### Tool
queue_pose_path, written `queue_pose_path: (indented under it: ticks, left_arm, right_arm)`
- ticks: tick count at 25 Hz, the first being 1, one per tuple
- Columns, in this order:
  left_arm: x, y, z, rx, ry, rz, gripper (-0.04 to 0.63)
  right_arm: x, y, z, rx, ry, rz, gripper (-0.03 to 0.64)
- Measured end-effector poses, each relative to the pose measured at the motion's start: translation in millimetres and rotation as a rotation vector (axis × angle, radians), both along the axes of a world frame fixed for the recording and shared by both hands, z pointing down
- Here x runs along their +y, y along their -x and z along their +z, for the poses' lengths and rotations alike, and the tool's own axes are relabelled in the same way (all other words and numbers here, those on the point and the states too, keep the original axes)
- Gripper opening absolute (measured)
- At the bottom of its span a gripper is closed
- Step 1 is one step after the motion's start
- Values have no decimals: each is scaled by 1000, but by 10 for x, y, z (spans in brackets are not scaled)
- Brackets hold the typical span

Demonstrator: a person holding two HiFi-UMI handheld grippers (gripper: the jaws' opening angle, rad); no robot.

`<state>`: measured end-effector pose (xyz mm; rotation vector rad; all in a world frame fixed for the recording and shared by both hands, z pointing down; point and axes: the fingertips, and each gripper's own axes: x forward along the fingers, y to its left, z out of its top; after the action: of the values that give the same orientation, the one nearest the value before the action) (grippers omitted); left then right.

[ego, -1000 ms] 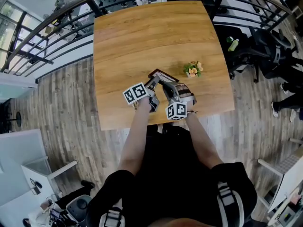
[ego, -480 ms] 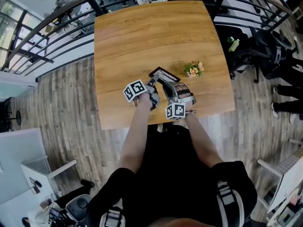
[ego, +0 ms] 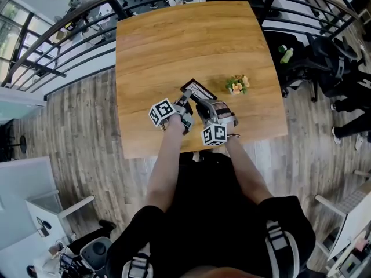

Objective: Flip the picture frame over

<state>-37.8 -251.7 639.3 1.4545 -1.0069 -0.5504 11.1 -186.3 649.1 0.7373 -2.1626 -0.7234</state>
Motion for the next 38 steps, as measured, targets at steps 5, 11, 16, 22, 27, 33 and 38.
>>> queue_pose_path:
  ticks: [5, 11, 16, 22, 27, 33, 38]
  left_arm:
    - [-27, 9, 6, -40, -5, 17, 91]
    - [-43, 91, -45, -57, -22, 12, 89]
    - [-56, 243, -7, -91, -23, -11, 89]
    - [-11, 270, -10, -186, -45, 14, 89]
    - [47, 220, 17, -234, -61, 46, 89]
    - [108, 206, -39, -270, -120, 114, 89]
    - [181, 202, -119, -229, -177, 170, 89]
  right_arm:
    - [36, 36, 55, -39, 95, -28, 162]
    - [61, -12, 63, -144, 201, -18, 192]
    - [105, 43, -37, -286, 315, -39, 210]
    - [99, 112, -200, -394, 385, -58, 212]
    - [-80, 2, -402, -620, 479, 37, 188]
    - [-251, -198, -216, -780, 650, 146, 201]
    - [-272, -274, -102, -887, 783, 186, 199]
